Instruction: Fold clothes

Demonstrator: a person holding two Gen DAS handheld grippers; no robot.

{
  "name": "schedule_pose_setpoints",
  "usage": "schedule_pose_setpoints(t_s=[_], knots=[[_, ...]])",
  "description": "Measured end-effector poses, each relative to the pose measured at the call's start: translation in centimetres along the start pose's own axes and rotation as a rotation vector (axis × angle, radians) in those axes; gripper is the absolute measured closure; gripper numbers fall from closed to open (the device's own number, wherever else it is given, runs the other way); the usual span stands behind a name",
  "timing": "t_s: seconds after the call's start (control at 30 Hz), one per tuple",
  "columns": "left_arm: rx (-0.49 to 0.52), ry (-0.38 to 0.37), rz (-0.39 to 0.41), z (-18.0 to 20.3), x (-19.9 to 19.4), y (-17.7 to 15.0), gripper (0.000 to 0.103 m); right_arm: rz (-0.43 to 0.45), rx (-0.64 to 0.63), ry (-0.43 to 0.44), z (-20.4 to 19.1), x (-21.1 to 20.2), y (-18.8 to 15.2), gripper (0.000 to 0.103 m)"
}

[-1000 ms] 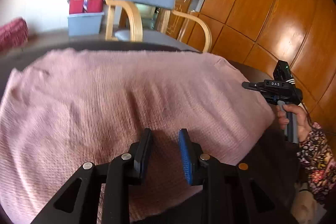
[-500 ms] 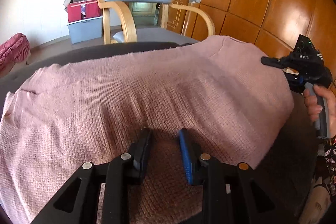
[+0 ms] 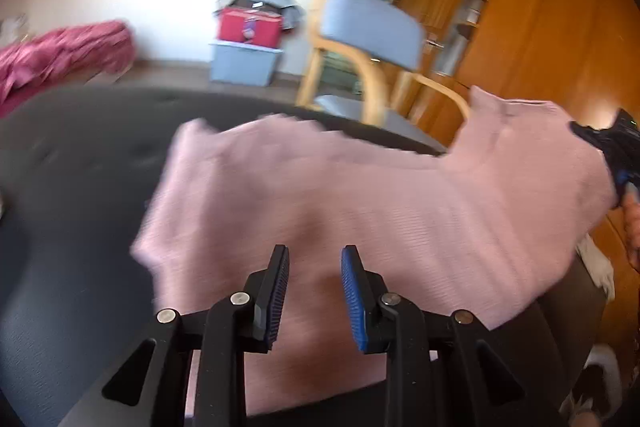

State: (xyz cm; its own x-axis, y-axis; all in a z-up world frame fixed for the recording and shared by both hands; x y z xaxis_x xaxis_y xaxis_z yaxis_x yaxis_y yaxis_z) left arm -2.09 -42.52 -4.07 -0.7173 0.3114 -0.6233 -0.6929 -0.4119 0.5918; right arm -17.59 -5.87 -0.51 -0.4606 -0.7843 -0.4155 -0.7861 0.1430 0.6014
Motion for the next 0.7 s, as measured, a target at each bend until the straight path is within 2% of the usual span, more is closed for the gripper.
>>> schedule_pose_setpoints(t_s=[0.1,0.2,0.47,0.5,0.53,0.57,0.63,0.7], knots=[[-0.108,-0.054,-0.104,-2.7,1.0,-0.6,0.077,-0.025,-0.011,0.02,-2.9,2.6,-0.1,0.084],[-0.176,-0.144,-0.114,-4.0,1.2,-0.3,0.077,-0.05,-0.021,0.039,-5.8,5.3,-0.1,0.084],[-0.237,-0.222,-0.119,-4.9,1.4,-0.1,0.077,-0.123,-0.034,0.093,-13.2,13.3,-0.8,0.084],[-0.244,-0.23,-0.12,-5.0,1.4,0.0,0.077,-0.106,-0.037,0.113,-14.0,14.1,-0.6,0.087],[-0.25,-0.238,-0.121,-5.1,1.5,0.0,0.077,-0.088,-0.039,0.132,-14.8,14.9,-0.3,0.103],[-0.256,-0.246,-0.122,-5.2,1.5,0.1,0.077,-0.071,-0.044,0.148,-15.6,15.7,-0.1,0.103],[-0.269,-0.261,-0.123,-5.3,1.5,0.2,0.077,-0.061,-0.083,0.126,-17.2,17.0,-0.1,0.103],[-0.281,-0.277,-0.125,-5.5,1.6,0.3,0.077,-0.115,-0.144,0.11,-18.1,17.9,-1.2,0.103]])
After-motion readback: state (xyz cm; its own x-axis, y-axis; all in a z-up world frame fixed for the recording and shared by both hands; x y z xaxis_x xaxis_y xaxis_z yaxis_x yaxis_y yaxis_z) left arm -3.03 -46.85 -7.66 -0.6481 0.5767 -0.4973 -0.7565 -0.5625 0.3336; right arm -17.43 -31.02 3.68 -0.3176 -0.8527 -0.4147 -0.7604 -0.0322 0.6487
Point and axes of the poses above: each gripper's, at about its wrist camera, not at the fingertips, and x roughly the way its jaws point, z to its right, y to its top, the point moved 4 cm from there along x, roughly the way its jaws point, and after that the axes turned 15 degrees about -x, right-handed, at the moved point
